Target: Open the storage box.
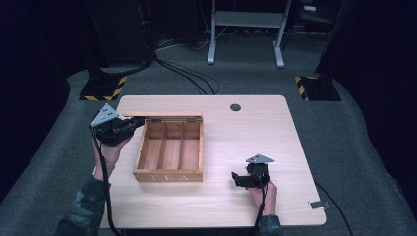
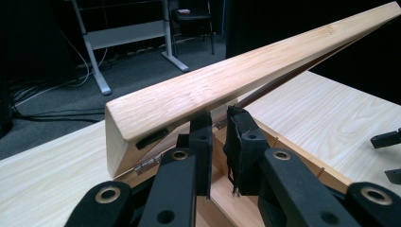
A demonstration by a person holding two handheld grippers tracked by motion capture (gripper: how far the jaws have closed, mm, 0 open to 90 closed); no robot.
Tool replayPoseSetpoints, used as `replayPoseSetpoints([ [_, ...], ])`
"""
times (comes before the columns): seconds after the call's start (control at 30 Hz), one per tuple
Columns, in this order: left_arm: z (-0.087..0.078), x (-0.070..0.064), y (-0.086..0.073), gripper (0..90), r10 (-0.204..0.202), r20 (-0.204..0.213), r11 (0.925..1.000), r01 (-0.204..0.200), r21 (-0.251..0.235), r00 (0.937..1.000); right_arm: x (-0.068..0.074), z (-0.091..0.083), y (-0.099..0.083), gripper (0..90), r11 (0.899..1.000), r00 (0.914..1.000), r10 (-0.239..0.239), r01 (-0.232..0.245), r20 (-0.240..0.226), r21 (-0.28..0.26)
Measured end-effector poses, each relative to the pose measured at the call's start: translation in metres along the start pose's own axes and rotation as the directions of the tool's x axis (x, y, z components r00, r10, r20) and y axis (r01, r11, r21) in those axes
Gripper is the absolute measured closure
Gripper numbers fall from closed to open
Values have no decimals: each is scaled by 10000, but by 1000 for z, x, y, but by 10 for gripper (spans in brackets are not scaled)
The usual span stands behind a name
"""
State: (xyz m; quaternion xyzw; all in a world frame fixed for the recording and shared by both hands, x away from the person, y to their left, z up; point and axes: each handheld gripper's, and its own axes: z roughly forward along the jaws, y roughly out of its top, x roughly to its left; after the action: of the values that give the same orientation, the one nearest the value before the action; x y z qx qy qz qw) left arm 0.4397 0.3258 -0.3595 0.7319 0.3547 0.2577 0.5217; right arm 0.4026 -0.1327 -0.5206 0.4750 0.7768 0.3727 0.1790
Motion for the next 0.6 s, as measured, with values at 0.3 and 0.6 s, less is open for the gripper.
replayPoseSetpoints([
  [0.3,3,4,8,804,-11,0,10000,11,94,10000,0,6,-4,119,9998,9997,-157,155,174,111],
  [0.6,8,8,14,804,-86,-29,9999,86,62,10000,3,7,-5,122,9992,9986,-359,353,377,176],
])
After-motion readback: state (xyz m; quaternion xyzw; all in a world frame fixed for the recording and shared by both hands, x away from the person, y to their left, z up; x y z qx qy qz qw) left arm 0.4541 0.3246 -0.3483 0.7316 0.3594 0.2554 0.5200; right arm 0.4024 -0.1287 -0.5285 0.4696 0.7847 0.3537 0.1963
